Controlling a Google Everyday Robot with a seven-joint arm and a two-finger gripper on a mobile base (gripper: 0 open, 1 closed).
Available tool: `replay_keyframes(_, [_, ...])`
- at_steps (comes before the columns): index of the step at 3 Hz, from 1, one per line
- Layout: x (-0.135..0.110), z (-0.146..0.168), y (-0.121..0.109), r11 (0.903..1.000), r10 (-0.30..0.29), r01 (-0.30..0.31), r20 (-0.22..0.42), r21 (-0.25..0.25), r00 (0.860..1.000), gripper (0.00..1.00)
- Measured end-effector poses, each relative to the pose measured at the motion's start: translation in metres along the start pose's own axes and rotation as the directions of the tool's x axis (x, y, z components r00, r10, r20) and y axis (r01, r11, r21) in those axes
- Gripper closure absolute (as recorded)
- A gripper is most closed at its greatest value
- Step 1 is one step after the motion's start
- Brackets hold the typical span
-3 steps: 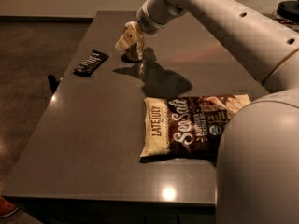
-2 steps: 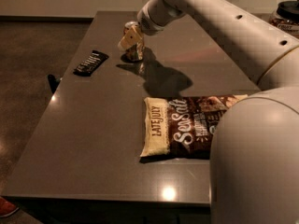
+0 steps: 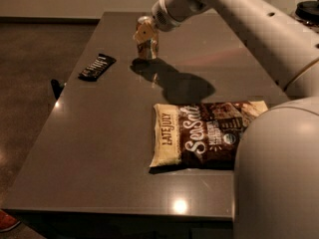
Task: Knock orange can over
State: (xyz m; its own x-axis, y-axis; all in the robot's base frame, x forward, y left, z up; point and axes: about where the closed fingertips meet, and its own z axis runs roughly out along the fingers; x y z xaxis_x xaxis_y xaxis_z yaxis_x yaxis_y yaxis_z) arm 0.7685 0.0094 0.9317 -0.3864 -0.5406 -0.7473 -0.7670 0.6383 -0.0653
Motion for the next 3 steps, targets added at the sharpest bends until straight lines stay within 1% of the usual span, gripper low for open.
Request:
replay_keyframes(1, [0.011,-0.026,-0.004,0.9997,0.005,-0.005,-0.028,-0.022,1.000,0.95])
replay_keyframes(2, [0.040,-0.052,-0.013,0.9992,-0.034,0.031,-0.130,-0.026,0.991,1.00])
replay_keyframes(3, [0.068,-0.075,-0.013,0.9951,-0.098,0.092,-0.247,-0.037,0.964,1.00])
